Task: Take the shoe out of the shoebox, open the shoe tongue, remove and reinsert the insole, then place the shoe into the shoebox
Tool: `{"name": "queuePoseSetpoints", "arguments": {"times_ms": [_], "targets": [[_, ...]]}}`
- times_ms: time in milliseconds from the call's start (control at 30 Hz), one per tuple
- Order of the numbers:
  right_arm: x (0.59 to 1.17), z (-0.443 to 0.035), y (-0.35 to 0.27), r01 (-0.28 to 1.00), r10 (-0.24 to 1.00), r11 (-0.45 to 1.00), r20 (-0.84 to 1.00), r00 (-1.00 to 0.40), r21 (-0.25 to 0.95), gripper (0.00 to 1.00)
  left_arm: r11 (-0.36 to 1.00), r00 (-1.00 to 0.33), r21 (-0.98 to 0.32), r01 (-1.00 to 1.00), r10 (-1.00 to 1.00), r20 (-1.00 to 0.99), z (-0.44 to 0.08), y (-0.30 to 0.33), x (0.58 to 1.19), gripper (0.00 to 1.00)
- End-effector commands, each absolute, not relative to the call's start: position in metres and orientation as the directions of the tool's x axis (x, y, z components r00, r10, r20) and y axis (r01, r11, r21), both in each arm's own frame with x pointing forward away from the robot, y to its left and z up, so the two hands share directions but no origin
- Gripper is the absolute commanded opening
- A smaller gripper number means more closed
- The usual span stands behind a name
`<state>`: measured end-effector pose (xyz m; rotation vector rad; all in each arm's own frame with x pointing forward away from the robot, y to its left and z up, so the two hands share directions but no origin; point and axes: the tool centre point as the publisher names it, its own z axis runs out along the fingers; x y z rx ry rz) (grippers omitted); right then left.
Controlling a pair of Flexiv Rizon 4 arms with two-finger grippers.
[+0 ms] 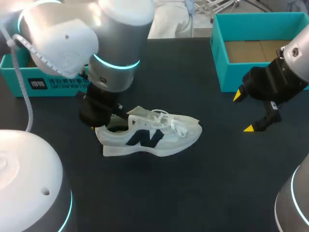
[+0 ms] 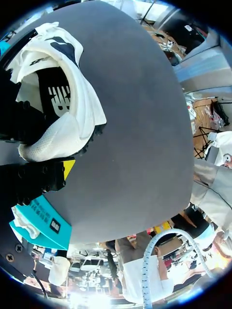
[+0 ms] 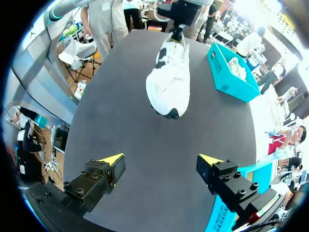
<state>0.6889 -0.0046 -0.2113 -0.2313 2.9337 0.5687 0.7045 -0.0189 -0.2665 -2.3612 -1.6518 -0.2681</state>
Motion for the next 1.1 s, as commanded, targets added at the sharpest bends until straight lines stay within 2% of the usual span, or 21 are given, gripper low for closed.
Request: {"name": "queuePoseSetpoints", "arguments": {"times_ms": [33, 600, 1000, 1033, 1067, 1100], "targets": [[0.689, -0.212, -0.004, -0.177, -0.122, 0.918, -0.170, -0.978, 0.356, 1.00, -0.327, 0.349, -0.125, 0.937, 0.897, 0.273, -0.293, -0.021, 0.709, 0.00], [0.689, -0.212, -0.004, -0.177, -0.122, 0.918, -0.170, -0.978, 0.356, 1.00, -0.336, 0.343, -0.076, 0.939, 0.895, 0.284, -0.361, -0.026, 0.720, 0.00], [0.689, -0.212, -0.004, -0.177, -0.122, 0.918, -0.170, -0.978, 0.356, 1.00, -0.327, 0.340, -0.094, 0.940, 0.889, 0.306, -0.385, -0.023, 0.722, 0.00], [0.689, -0.212, -0.004, -0.177, -0.122, 0.918, -0.170, -0.978, 0.356, 1.00, -0.332, 0.343, -0.090, 0.939, 0.886, 0.312, -0.387, -0.023, 0.722, 0.07], [0.689, -0.212, -0.004, -0.177, -0.122, 0.918, -0.170, -0.978, 0.356, 1.00, -0.332, 0.340, -0.080, 0.940, 0.885, 0.317, -0.388, -0.023, 0.723, 0.23], [0.689, -0.212, -0.004, -0.177, -0.122, 0.918, -0.170, -0.978, 0.356, 1.00, -0.334, 0.343, -0.083, 0.939, 0.884, 0.316, -0.388, -0.023, 0.723, 0.33]]}}
